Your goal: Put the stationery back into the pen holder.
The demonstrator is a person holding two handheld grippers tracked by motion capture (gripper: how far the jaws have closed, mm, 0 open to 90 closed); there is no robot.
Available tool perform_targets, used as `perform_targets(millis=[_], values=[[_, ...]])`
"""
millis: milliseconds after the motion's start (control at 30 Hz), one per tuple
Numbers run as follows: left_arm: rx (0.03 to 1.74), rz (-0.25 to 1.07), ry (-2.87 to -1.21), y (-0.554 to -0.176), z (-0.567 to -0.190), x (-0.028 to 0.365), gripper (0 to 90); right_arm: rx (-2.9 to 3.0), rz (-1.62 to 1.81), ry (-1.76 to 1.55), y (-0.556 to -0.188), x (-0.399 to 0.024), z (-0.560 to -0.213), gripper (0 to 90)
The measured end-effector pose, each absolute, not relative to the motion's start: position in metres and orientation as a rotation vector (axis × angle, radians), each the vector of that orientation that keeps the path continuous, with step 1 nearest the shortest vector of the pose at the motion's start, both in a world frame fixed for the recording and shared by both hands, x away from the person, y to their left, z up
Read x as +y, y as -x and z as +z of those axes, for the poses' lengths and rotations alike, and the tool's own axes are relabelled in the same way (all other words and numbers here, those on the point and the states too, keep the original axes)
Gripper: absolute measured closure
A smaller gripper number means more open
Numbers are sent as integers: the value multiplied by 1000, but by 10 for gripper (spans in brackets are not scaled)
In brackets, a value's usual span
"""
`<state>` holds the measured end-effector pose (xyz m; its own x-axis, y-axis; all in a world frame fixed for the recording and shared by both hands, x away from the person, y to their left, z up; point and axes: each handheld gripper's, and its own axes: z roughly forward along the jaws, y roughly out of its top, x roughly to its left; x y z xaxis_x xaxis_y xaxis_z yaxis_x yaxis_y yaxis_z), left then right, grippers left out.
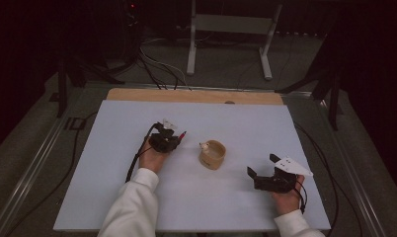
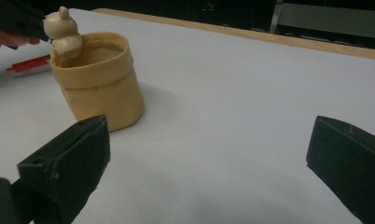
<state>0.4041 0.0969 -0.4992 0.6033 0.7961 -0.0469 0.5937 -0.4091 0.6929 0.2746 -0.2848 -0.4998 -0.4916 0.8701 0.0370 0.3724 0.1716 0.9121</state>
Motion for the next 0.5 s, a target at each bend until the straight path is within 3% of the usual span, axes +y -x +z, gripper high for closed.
perform_targets(millis=[500], values=[[1049,358,-2075,-392,-476,100,806,1949,1296,-1169,-274,-285,-500,0]])
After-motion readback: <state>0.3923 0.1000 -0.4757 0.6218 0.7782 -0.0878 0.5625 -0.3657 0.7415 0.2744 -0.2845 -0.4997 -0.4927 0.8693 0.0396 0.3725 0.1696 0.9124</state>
